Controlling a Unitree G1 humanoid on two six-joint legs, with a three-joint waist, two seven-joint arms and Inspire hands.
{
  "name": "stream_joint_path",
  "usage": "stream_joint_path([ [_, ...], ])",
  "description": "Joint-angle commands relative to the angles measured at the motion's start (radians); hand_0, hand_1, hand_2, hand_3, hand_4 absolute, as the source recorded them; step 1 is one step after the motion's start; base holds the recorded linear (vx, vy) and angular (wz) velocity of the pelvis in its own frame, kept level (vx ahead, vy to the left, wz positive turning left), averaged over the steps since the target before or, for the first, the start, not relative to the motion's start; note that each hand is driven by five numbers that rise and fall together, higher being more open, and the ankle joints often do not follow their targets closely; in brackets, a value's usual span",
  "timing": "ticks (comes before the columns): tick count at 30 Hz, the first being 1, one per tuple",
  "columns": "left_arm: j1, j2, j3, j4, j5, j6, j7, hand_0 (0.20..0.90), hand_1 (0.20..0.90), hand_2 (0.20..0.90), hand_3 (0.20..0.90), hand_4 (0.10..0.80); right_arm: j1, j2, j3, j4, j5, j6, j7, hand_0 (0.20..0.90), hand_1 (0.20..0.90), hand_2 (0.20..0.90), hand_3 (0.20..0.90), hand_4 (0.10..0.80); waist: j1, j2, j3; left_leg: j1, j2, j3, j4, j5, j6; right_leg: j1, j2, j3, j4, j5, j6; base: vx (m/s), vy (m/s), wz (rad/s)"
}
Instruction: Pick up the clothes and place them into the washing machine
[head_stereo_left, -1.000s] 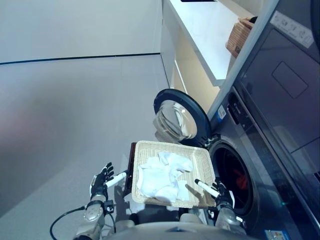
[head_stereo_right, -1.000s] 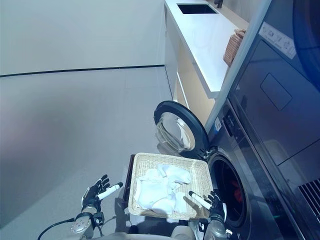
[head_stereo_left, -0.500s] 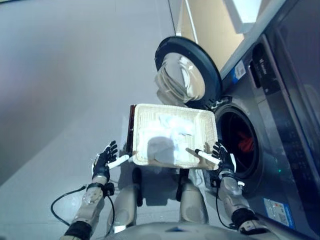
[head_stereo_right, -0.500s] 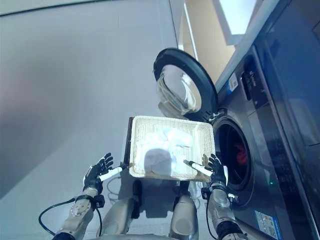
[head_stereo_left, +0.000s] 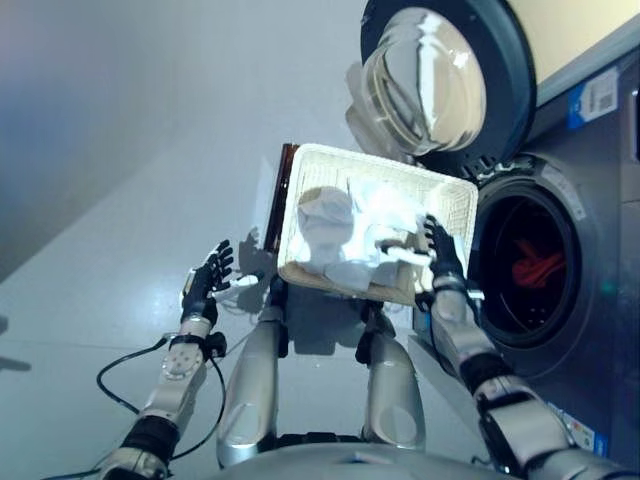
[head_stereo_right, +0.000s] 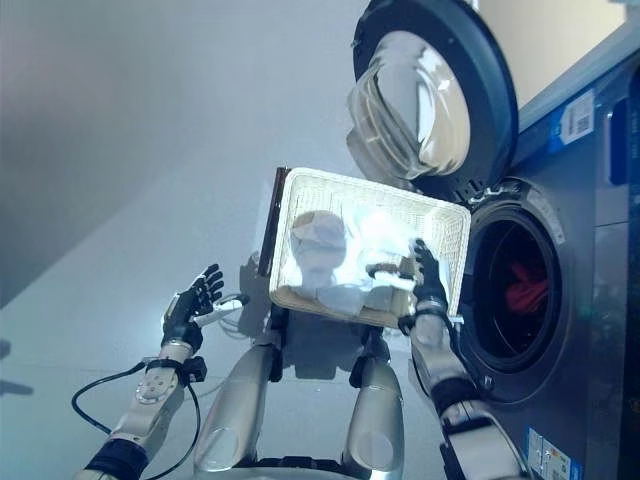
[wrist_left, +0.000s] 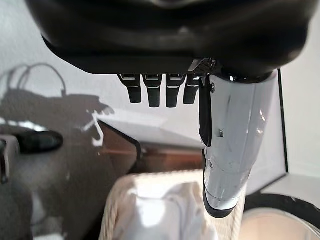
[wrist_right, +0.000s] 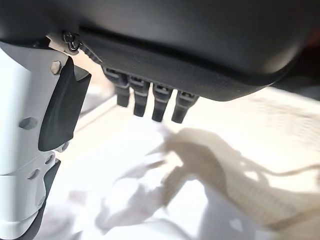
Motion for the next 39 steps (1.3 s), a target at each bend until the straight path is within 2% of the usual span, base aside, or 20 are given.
stream_joint_path([
  [1,0.050,0.058,0.012,-0.111,0.004,-0.083,0.023,0.900,0.900,0.900,0.900,0.800,-0.029,-0.061,0.065,-0.018,-0.099,-0.002,-0.060,0.900,0.900,0.900,0.900,0.800,0.017,-0.017,-0.071,-0.085,0.054,-0.079,-0.011,0.044,-0.102,-0.043,-0.109,0.047,0.061,0.006,0.096,-0.048,0.001,-0.28],
  [4,0.031,0.058,-0.009,-0.110,-0.002,-0.082,0.022,0.900,0.900,0.900,0.900,0.800,-0.096,-0.060,0.106,0.047,-0.169,0.029,-0.074,0.900,0.900,0.900,0.900,0.800,0.022,-0.014,-0.055,-0.110,0.054,-0.092,0.003,0.045,-0.100,-0.054,-0.120,0.040,0.073,0.004,0.096,-0.016,-0.018,-0.15],
  [11,0.001,0.058,-0.055,-0.108,-0.008,-0.079,0.035,0.900,0.900,0.900,0.900,0.800,-0.236,-0.052,0.171,0.181,-0.284,0.090,-0.122,0.900,0.900,0.900,0.900,0.800,0.039,0.013,-0.058,-0.182,0.047,-0.064,0.007,0.057,-0.122,-0.120,-0.140,0.029,0.083,0.013,0.101,-0.014,0.028,0.06],
  [17,-0.025,0.066,-0.084,-0.131,-0.016,-0.082,0.051,0.900,0.900,0.900,0.900,0.800,-0.355,-0.074,0.204,0.349,-0.400,0.164,-0.182,0.900,0.900,0.900,0.900,0.800,0.054,0.038,-0.054,-0.234,0.044,-0.061,0.030,0.058,-0.126,-0.160,-0.153,0.030,0.100,0.016,0.104,-0.003,0.005,-0.01],
  [24,-0.065,0.080,-0.104,-0.177,-0.024,-0.077,0.060,0.900,0.900,0.900,0.900,0.800,-0.373,-0.113,0.223,0.391,-0.506,0.230,-0.195,0.900,0.900,0.900,0.900,0.800,0.046,0.054,-0.041,-0.277,0.032,-0.050,0.049,0.060,-0.132,-0.207,-0.169,0.038,0.134,0.011,0.104,-0.020,0.018,0.08],
  [32,-0.064,0.088,-0.121,-0.233,-0.045,-0.077,0.060,0.900,0.900,0.900,0.900,0.800,-0.432,-0.141,0.184,0.447,-0.446,0.230,-0.209,0.900,0.900,0.900,0.900,0.800,0.069,0.075,-0.027,-0.329,0.021,-0.056,0.067,0.063,-0.123,-0.268,-0.178,0.051,0.176,0.000,0.101,-0.026,0.003,0.05],
  [39,-0.056,0.105,-0.141,-0.265,-0.054,-0.076,0.054,0.900,0.900,0.900,0.900,0.800,-0.490,-0.154,0.183,0.455,-0.422,0.220,-0.228,0.900,0.900,0.900,0.900,0.800,0.088,0.099,-0.024,-0.388,0.015,-0.072,0.106,0.063,-0.118,-0.340,-0.182,0.065,0.263,-0.038,0.090,-0.020,-0.003,0.06],
])
